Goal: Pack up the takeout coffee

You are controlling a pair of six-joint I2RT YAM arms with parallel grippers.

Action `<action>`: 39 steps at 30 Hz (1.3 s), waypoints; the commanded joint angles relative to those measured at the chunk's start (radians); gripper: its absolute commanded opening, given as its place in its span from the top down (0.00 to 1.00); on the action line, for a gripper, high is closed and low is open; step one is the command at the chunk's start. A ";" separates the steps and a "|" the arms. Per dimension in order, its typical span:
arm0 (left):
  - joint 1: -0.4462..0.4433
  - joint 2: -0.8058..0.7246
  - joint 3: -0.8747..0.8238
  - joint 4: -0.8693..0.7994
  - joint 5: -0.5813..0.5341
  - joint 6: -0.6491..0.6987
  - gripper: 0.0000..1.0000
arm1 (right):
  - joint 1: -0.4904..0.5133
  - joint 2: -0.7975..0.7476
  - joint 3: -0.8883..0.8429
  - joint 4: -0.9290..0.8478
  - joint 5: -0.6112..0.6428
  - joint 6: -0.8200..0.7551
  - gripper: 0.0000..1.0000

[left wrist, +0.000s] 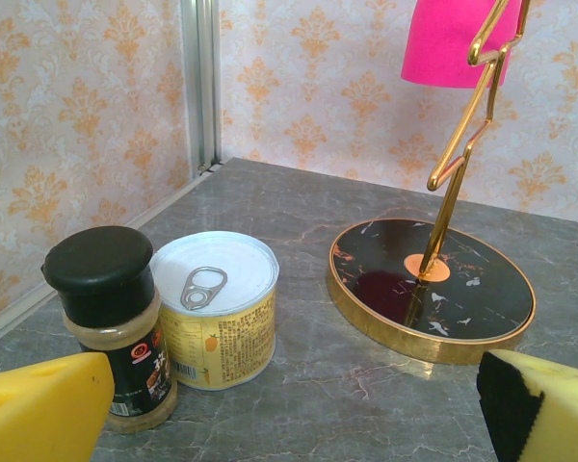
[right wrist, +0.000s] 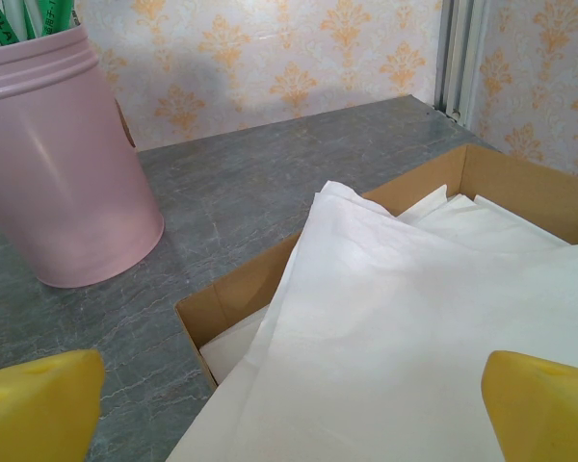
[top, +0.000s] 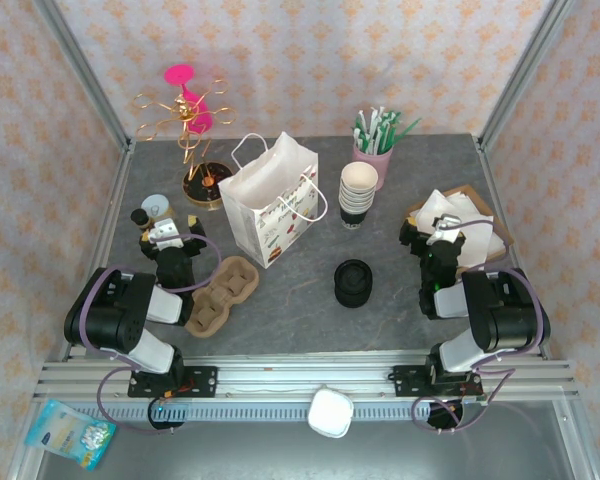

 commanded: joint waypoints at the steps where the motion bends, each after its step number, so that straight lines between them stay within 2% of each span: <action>1: 0.009 0.009 0.015 0.038 -0.009 0.008 0.00 | -0.007 0.007 0.019 0.038 0.002 0.010 0.00; 15: 0.008 0.009 0.011 0.045 -0.011 0.010 0.00 | -0.007 0.005 0.016 0.041 0.003 0.010 0.00; 19: 0.008 -0.044 -0.015 0.049 0.001 0.011 0.00 | -0.006 -0.025 0.019 0.021 -0.022 0.002 0.00; 23: 0.007 -0.145 -0.025 -0.027 0.020 0.017 0.00 | -0.007 -0.141 0.038 -0.118 -0.009 0.019 0.00; 28: 0.007 -0.309 -0.012 -0.199 0.018 -0.019 0.00 | -0.007 -0.289 0.094 -0.322 0.031 0.094 0.00; 31: 0.007 -0.443 0.042 -0.404 0.013 -0.106 0.00 | -0.007 -0.379 0.171 -0.504 0.030 0.170 0.00; 34: 0.008 -0.582 0.133 -0.653 0.034 -0.254 0.00 | -0.007 -0.444 0.313 -0.837 0.116 0.369 0.00; 36: 0.009 -0.658 0.181 -0.765 0.068 -0.375 0.00 | -0.007 -0.473 0.365 -0.969 0.058 0.390 0.00; 39: 0.009 -0.772 0.198 -0.863 0.107 -0.467 0.00 | -0.007 -0.514 0.414 -1.078 -0.020 0.433 0.00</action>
